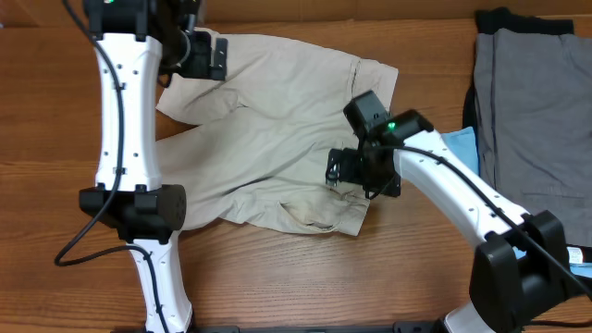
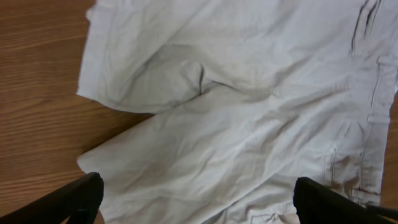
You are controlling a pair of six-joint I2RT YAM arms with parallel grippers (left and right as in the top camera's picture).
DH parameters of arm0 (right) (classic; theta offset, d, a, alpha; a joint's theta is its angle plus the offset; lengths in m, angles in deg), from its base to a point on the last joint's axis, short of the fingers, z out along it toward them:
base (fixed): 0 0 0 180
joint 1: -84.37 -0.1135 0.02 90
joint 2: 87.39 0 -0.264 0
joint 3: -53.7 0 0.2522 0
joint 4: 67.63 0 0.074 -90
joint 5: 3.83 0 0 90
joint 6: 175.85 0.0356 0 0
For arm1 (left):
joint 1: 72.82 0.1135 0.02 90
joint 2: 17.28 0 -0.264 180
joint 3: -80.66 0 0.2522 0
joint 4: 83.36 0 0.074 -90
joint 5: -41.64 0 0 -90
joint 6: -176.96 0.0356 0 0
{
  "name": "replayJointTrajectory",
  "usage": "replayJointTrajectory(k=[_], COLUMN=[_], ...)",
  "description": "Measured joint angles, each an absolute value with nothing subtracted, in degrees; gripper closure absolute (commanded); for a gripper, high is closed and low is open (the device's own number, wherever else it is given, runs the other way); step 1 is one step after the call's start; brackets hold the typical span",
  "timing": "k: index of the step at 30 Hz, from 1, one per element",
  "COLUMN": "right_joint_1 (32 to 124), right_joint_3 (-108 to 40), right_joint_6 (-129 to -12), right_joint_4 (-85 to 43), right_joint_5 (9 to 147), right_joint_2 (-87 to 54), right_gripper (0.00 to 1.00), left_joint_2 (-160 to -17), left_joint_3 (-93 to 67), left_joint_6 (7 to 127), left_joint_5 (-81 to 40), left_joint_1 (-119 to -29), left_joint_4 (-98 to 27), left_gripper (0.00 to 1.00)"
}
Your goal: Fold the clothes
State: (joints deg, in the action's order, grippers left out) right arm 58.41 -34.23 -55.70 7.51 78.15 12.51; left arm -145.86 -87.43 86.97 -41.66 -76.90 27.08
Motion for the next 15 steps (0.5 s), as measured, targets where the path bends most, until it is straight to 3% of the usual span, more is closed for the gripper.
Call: replayJointTrajectory(k=[5,10,12,13,15], right_joint_1=[58.52,58.72,58.83,58.83,58.83], right_joint_3=[-28.07,-25.95,-24.4,-23.48,-21.62], right_joint_6=[-56.73,-57.01,-57.21,-57.27,-57.58], right_joint_4=[4.71,5.5,4.21,3.56,1.37], right_joint_5=[75.79,73.89,72.32,71.27,69.52], right_joint_2=[12.51,12.51,12.51,12.51,12.51], right_gripper=[0.0,0.15,0.36,0.4,0.76], left_joint_2=[-144.2,-142.51,-142.43,-142.43,-142.43], left_joint_3=[-86.55,-86.22,-85.66,-85.37,-85.11], left_joint_6=[86.99,86.99,86.97,86.99,86.99], left_joint_5=[-42.54,-43.0,-43.02,-43.02,-43.06], left_joint_1=[-77.62,-77.57,-77.57,-77.57,-77.57], left_joint_4=[27.08,27.06,27.08,27.08,27.08], left_gripper=[0.0,0.0,0.0,0.0,0.0])
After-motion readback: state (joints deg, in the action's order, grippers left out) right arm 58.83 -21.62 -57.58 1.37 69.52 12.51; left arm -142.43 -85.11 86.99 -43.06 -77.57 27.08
